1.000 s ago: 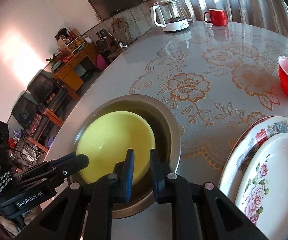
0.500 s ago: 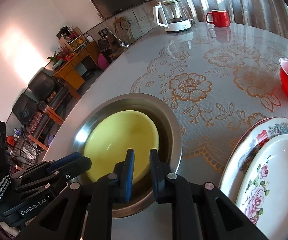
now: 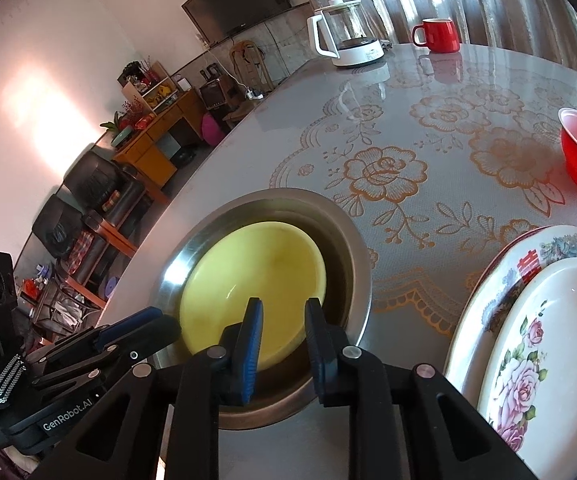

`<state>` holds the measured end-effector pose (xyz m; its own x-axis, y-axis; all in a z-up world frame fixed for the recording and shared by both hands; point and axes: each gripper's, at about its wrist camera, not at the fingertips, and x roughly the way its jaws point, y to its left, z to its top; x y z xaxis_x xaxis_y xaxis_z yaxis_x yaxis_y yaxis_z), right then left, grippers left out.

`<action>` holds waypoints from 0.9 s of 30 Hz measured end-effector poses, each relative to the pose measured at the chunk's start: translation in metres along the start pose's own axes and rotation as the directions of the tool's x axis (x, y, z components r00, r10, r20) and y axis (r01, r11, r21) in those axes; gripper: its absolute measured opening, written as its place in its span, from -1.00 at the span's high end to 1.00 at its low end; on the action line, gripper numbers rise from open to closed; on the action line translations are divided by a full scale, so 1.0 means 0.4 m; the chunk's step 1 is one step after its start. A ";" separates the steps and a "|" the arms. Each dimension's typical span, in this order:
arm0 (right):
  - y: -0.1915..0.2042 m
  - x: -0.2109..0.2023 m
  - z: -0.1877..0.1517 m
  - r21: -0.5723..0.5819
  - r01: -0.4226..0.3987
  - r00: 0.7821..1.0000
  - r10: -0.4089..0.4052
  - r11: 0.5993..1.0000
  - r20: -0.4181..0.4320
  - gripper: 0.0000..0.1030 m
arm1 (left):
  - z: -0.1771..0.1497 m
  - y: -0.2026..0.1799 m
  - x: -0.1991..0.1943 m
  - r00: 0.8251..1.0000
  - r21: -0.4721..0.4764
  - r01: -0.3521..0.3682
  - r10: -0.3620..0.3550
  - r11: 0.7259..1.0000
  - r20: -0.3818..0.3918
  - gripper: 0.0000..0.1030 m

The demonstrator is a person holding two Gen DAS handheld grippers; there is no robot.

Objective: Organize plates and bowls
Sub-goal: 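Lower the yellow bowl into the steel bowl, then open both grippers and withdraw from the yellow bowl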

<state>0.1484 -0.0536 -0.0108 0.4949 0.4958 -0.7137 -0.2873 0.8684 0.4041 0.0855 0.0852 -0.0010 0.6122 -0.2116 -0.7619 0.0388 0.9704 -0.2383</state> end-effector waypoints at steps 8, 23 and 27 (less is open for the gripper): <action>-0.019 -0.020 -0.004 0.032 -0.015 0.999 0.014 0.999 0.033 0.55 | -0.002 -0.001 -0.015 1.000 0.004 -0.017 0.017 1.000 0.015 0.37; -0.109 -0.096 -0.002 0.126 -0.018 0.994 0.005 0.992 0.109 0.49 | 0.002 -0.043 -0.047 0.997 0.062 -0.051 0.048 0.997 0.061 0.35; -0.138 -0.117 -0.005 0.156 -0.012 0.992 -0.008 0.988 0.127 0.49 | 0.005 -0.061 -0.047 0.997 0.082 -0.054 0.049 0.995 0.063 0.35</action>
<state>0.1395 -0.1248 -0.0008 0.5975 0.4857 -0.6380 -0.1619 0.8523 0.4973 0.0749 0.0656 0.0203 0.6620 -0.1557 -0.7332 0.0699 0.9868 -0.1464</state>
